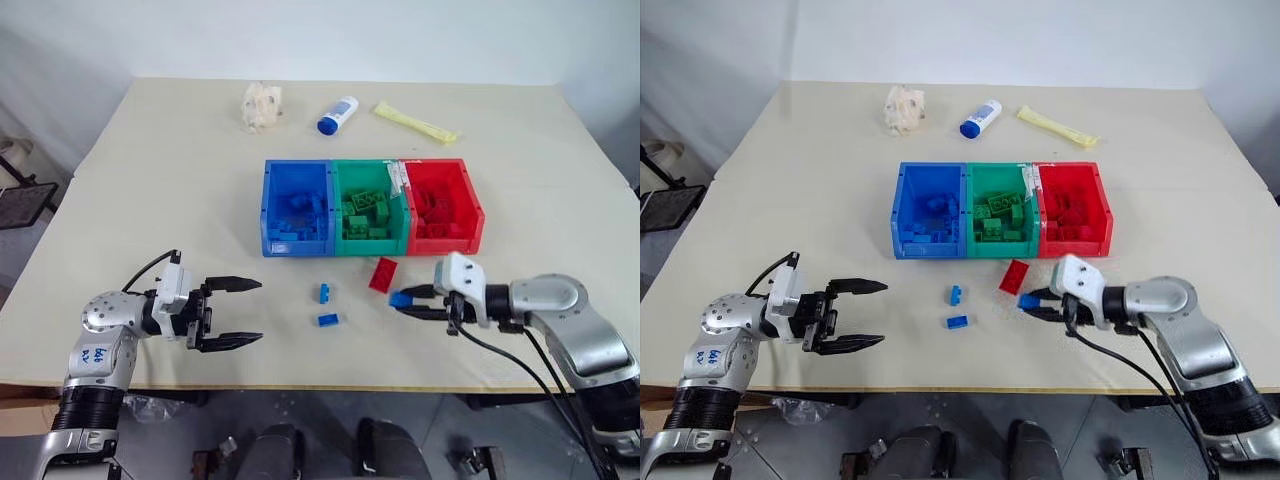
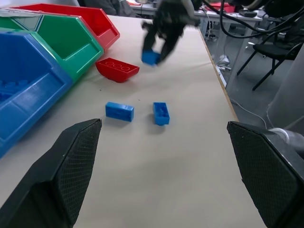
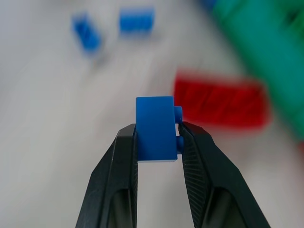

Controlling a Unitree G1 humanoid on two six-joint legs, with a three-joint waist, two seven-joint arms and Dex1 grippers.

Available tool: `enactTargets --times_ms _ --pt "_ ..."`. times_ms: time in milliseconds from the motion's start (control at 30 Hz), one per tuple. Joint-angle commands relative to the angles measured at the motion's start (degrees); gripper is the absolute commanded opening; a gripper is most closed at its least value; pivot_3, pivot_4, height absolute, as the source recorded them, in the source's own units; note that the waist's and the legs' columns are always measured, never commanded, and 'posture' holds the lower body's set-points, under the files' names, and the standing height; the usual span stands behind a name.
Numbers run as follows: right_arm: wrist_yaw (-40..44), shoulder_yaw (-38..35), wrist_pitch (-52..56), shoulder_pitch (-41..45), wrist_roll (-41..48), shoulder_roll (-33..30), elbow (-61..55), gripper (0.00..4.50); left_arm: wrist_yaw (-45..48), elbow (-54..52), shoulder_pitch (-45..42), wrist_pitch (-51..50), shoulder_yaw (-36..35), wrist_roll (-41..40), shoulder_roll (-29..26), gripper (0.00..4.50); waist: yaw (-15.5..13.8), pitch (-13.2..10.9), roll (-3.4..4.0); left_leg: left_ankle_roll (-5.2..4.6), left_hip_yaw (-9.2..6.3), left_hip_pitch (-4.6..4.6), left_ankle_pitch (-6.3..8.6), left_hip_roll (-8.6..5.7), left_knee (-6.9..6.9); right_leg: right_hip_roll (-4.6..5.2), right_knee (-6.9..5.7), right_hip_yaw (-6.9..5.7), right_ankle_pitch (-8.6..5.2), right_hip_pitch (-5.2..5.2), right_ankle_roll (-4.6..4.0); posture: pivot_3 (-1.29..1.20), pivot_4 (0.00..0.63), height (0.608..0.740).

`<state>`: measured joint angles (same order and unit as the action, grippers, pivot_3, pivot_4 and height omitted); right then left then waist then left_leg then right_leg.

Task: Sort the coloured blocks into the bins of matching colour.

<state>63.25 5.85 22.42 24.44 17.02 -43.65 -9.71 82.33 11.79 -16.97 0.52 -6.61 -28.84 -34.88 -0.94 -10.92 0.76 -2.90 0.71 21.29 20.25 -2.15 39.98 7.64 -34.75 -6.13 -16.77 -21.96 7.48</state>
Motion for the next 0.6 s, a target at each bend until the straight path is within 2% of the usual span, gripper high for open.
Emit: enactTargets --times_ms 33,133,267,367,467,600 --pt "-0.89 0.21 1.15 6.4 0.92 2.33 0.05 0.89 0.37 0.67 -1.35 1.15 -0.11 0.01 -0.02 4.5 0.3 0.0 0.0 0.01 -0.01 0.0 0.01 0.01 -0.01 -0.01 -0.03 -0.01 -0.01 -0.01 -0.02 0.0 0.15 0.74" --pt "-1.89 2.37 -0.15 11.4 -1.66 5.19 4.47 0.89 0.56 2.09 -2.53 1.66 0.19 0.31 0.16 4.5 0.29 0.0 0.0 0.02 -0.08 0.01 0.01 -0.01 -0.07 -0.05 -0.05 -0.05 -0.01 -0.04 -0.02 0.0 0.15 0.74" --pt "-7.14 5.75 -8.92 26.0 -7.05 17.26 22.2 0.89 0.67 3.61 -4.24 2.6 0.66 0.72 0.57 4.5 1.34 -0.01 -0.01 -0.04 0.02 0.05 -0.02 -0.15 -0.06 -0.11 -0.15 -0.06 -0.01 -0.11 -0.02 0.0 0.15 0.74" --pt "-10.61 5.23 -16.2 32.05 -9.48 23.15 33.3 0.89 0.82 4.48 -4.87 3.12 0.7 0.93 0.63 4.5 2.36 0.0 -0.01 -0.03 0.15 0.08 -0.04 -0.15 -0.1 -0.13 -0.68 -0.1 -0.04 -0.5 -0.06 0.0 0.15 0.74" --pt "-15.53 4.71 -21.81 36.8 -11.8 27.58 43.61 1.89 0.72 4.83 -5.29 3.59 0.58 1.09 0.56 4.5 2.66 0.0 -0.01 0.0 -0.17 0.07 -0.02 -0.19 -0.2 -0.13 -1.03 -0.1 -0.06 -0.59 -0.11 0.0 0.15 0.74" --pt "-14.23 4.64 -25.46 36.63 -12.31 28.14 46.15 3.25 0.54 5.28 -5.83 3.97 0.19 1.14 0.22 4.5 2.69 0.0 -0.01 -0.01 -0.33 0.08 -0.02 -0.31 -0.32 -0.12 -1.03 -0.1 -0.06 -0.59 -0.11 0.0 0.15 0.74"
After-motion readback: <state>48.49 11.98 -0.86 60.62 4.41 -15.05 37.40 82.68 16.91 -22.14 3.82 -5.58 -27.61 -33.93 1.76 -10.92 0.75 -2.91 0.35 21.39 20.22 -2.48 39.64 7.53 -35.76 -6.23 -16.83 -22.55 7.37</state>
